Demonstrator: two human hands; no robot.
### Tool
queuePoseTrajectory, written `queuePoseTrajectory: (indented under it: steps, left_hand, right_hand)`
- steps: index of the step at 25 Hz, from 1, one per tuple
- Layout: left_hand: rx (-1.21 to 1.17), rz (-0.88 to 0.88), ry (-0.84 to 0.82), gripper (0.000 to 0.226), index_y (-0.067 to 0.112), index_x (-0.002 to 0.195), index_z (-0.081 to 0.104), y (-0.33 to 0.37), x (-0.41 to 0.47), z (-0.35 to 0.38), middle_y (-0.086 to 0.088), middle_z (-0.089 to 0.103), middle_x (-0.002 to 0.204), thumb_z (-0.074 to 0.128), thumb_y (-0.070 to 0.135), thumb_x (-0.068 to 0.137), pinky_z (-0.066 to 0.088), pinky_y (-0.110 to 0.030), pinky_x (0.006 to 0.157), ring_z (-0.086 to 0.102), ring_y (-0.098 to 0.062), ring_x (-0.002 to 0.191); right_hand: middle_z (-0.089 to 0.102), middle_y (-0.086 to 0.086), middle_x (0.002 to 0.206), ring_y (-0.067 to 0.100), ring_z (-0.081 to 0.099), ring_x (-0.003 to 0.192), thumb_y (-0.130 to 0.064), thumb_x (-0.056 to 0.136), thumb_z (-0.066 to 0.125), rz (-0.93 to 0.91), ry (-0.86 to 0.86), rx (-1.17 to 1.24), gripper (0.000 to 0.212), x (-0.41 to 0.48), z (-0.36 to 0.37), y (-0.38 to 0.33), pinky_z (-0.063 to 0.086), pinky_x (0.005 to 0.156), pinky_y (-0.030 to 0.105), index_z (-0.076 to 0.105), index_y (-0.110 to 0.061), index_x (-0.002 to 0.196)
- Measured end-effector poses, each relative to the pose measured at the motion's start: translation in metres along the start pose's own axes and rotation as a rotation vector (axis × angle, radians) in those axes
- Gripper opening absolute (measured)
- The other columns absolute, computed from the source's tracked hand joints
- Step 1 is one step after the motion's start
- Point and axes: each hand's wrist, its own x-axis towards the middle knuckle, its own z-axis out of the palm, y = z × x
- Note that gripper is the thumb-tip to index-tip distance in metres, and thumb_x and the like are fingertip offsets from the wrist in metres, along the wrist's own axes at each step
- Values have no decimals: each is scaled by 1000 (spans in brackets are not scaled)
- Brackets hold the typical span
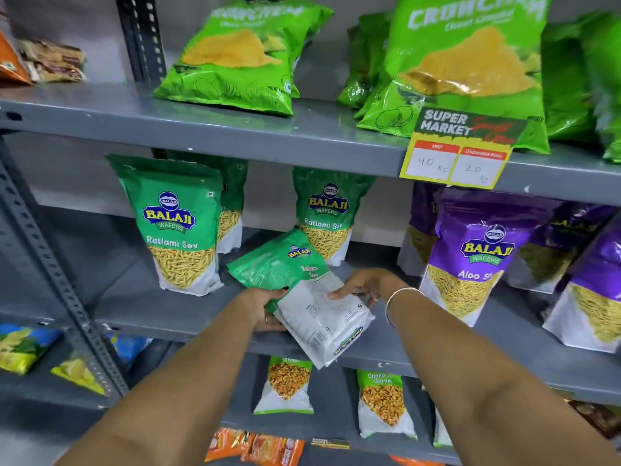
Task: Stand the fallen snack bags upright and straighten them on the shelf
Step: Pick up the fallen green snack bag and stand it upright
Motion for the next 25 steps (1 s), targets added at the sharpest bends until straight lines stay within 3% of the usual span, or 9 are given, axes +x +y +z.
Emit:
queuePoseTrajectory:
  steps: [2,5,7,9,12,16,22,23,25]
  left_hand:
    - [36,56,6,25,1,103,48,10,-7,-3,-16,58,88,64,5,84,41,-58,101,55,-32,67]
    - [121,182,29,50,2,126,44,31,-20,-3,-16,52,133,67,6,82,42,-58,100,62,-31,86]
    - [153,274,27,59,3,133,40,42,-24,1,-16,47,143,68,6,82,43,-54,100,60,-31,104]
    - [213,392,18,33,10,110,51,48,-23,8,-15,52,136,67,3,82,45,-47,92,58,-28,102]
    - [316,544,60,30,17,82,49,50,-9,22,-15,60,125,71,-3,76,49,-41,79,58,-29,111]
    - [444,694,44,46,9,104,53,49,12,38,-17,65,118,75,-8,67,53,-36,81,63,-29,106]
    - [634,516,-47,51,4,122,54,43,25,30,-2,61,117,72,-1,74,42,-27,82,54,-16,106]
    - [655,472,-62,49,7,121,55,43,25,28,-2,61,118,70,-3,75,41,-27,82,55,-17,106]
    - [686,407,-80,39,13,115,55,47,21,25,-4,60,110,59,-5,80,39,-29,83,54,-17,96]
  right_hand:
    - [75,6,79,19,68,80,-18,73,77,-42,1,-25,41,-13,-1,-7,54,56,24,57,-3,107]
    - [64,15,124,31,60,114,-17,71,78,-125,14,-14,58,-26,-3,-16,55,76,41,56,-3,123]
    - [67,14,107,27,64,97,-12,73,77,-189,71,42,38,-27,-4,-18,54,74,42,60,-1,104]
    - [64,17,92,23,59,76,-8,69,79,-244,166,133,34,-21,-4,-13,53,63,37,55,0,91]
    - [63,21,117,28,62,94,-2,60,83,-315,359,265,62,-3,4,5,57,69,40,53,2,114]
    - [64,18,121,30,61,111,3,62,80,-356,576,343,61,5,19,27,50,95,39,51,3,116]
    - [59,17,126,31,57,115,-10,70,79,-286,587,262,66,5,19,32,47,90,33,41,4,122]
    - [58,19,123,33,60,108,-15,71,79,-235,575,255,71,5,18,32,51,83,36,35,4,123]
    - [55,18,105,27,62,69,-14,74,76,-163,525,360,65,5,19,27,54,47,31,27,-1,115]
